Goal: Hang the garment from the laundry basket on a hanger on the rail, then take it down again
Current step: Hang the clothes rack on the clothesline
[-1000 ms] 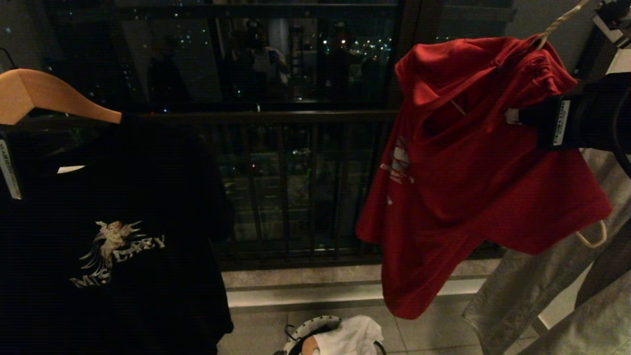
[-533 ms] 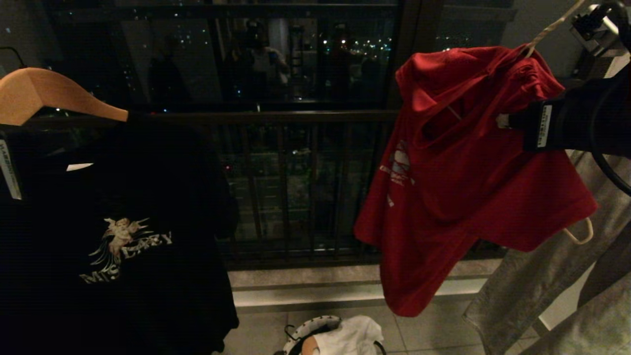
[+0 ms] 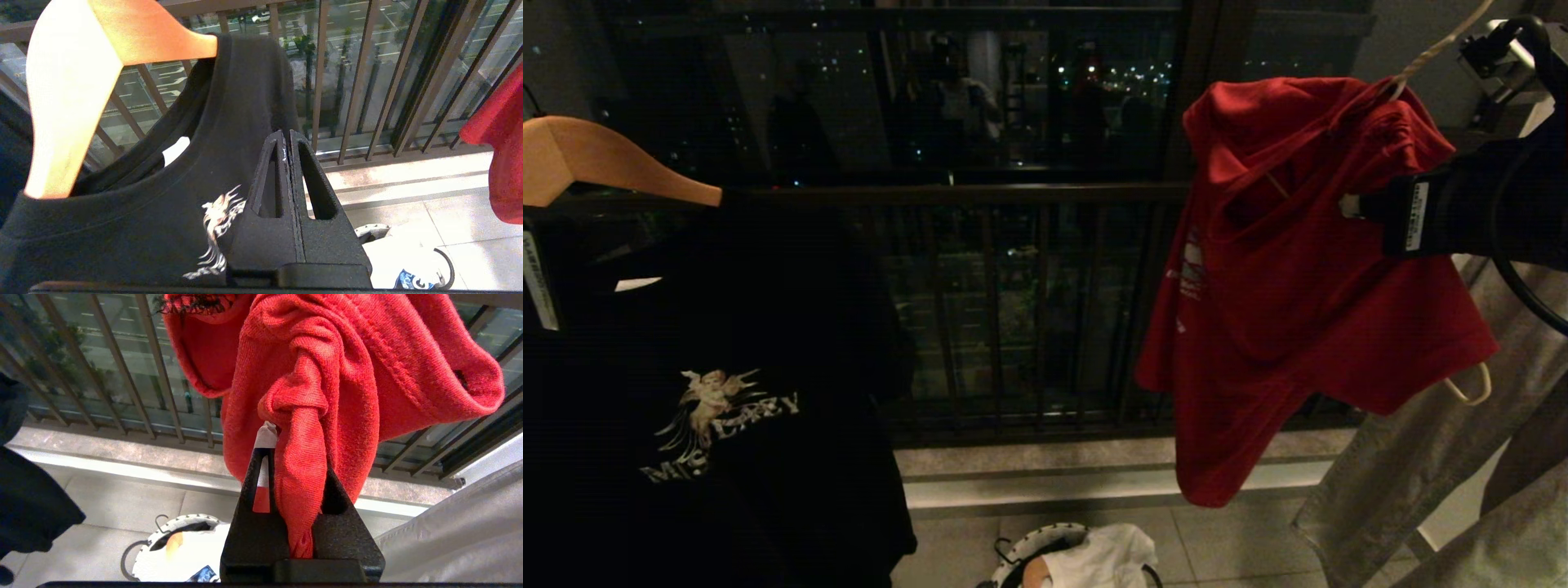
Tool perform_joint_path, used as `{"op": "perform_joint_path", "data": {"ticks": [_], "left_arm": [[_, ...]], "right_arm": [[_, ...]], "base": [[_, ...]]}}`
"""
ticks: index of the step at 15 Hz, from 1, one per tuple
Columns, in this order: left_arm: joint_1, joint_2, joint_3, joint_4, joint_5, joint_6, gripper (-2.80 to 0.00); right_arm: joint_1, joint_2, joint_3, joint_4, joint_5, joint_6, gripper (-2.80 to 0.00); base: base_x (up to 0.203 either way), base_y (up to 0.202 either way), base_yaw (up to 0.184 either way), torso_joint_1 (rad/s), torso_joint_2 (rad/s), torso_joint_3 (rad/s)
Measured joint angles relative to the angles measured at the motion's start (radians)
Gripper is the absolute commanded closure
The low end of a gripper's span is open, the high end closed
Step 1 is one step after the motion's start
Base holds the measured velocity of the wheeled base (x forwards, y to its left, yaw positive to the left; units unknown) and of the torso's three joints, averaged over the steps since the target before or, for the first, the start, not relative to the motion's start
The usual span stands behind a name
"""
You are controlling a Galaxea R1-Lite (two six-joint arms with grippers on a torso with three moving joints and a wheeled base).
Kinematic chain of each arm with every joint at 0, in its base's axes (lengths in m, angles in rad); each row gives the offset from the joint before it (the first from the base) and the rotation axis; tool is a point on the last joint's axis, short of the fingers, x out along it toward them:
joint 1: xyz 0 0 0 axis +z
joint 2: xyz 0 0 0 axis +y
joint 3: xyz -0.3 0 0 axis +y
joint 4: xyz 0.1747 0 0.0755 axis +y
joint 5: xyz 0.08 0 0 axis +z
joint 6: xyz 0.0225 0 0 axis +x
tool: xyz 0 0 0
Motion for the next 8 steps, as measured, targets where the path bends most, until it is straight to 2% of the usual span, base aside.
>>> {"op": "perform_joint_path", "data": {"ticks": [4,5,8], "left_arm": [[0.0,0.0,0.0,0.0,0.0,0.0,0.0],[0.0,0.0,0.0,0.001,0.0,0.0,0.0],[0.0,0.0,0.0,0.001,0.0,0.0,0.0]], "right_arm": [[-0.001,-0.003,0.001,0.001,0.0,-0.002,0.0],[-0.001,-0.005,0.001,0.001,0.0,-0.001,-2.8],[-0.001,-0.01,0.003,0.003,0.0,-0.002,-2.8]], "base": [[0.0,0.0,0.0,0.0,0.0,0.0],[0.0,0.0,0.0,0.0,0.0,0.0],[0.0,0.0,0.0,0.0,0.0,0.0]]}}
